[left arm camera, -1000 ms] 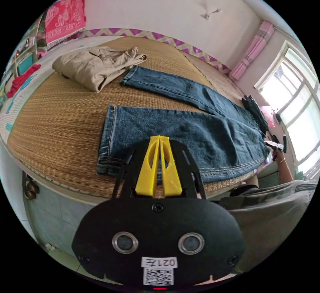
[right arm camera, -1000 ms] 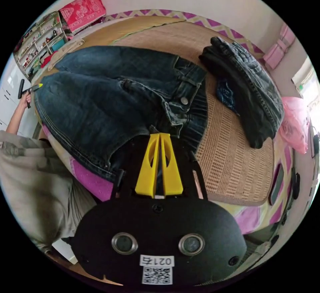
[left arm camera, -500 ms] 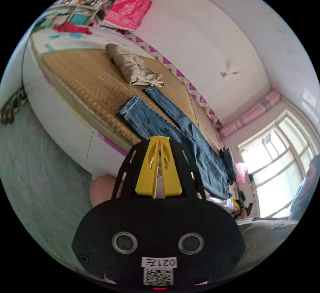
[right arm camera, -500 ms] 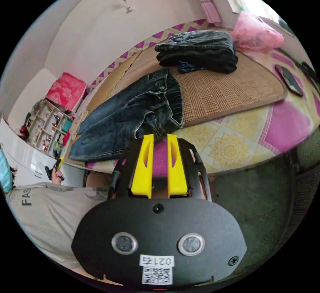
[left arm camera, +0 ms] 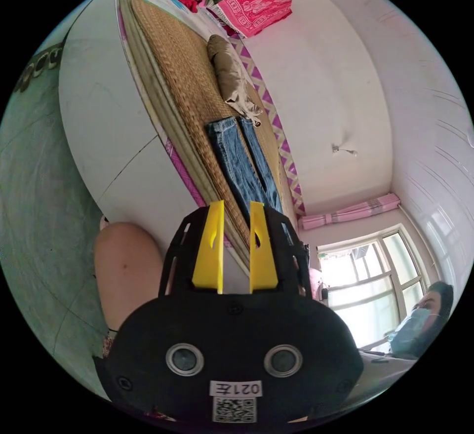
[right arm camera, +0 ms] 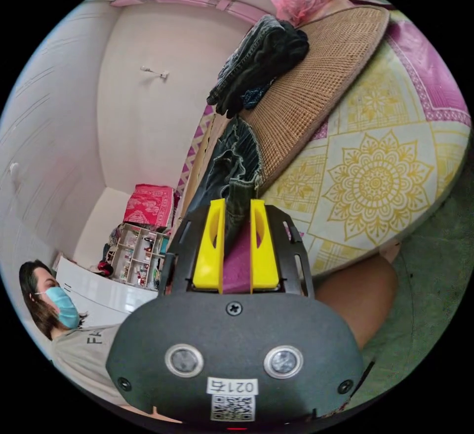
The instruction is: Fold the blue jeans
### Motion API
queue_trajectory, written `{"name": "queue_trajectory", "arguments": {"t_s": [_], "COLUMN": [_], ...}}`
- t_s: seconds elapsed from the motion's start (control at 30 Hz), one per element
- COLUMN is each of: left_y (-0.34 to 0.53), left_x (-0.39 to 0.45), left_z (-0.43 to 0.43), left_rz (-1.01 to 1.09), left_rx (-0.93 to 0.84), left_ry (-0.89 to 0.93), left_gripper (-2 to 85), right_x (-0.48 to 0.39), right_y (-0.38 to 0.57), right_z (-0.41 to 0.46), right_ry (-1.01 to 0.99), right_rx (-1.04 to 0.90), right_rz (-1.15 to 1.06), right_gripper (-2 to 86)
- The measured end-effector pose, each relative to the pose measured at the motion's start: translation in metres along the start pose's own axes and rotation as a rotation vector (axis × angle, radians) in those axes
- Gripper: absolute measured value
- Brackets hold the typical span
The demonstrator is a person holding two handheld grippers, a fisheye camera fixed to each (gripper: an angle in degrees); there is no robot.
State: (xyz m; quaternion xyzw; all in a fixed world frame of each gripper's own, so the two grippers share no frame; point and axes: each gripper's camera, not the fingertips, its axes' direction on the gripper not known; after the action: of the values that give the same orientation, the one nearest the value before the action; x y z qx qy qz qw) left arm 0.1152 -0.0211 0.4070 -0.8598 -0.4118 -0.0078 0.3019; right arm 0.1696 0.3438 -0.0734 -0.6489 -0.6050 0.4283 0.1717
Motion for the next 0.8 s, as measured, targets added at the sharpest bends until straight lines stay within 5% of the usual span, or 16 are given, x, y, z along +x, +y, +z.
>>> {"name": "queue_trajectory", "arguments": {"t_s": [0.8], "left_y": [-0.077], "left_x": [0.031], "left_z": [0.030], "left_rz": [-0.014], "left_rx": [-0.161], "left_ry": [-0.086], "left_gripper": [10.7], "right_x": [0.039], "right_y": [-0.042], "right_z": [0.004], "right_ry": [-0.116], "right_rx": [-0.116], "right_rz": [0.041], "right_gripper": [7.8]}}
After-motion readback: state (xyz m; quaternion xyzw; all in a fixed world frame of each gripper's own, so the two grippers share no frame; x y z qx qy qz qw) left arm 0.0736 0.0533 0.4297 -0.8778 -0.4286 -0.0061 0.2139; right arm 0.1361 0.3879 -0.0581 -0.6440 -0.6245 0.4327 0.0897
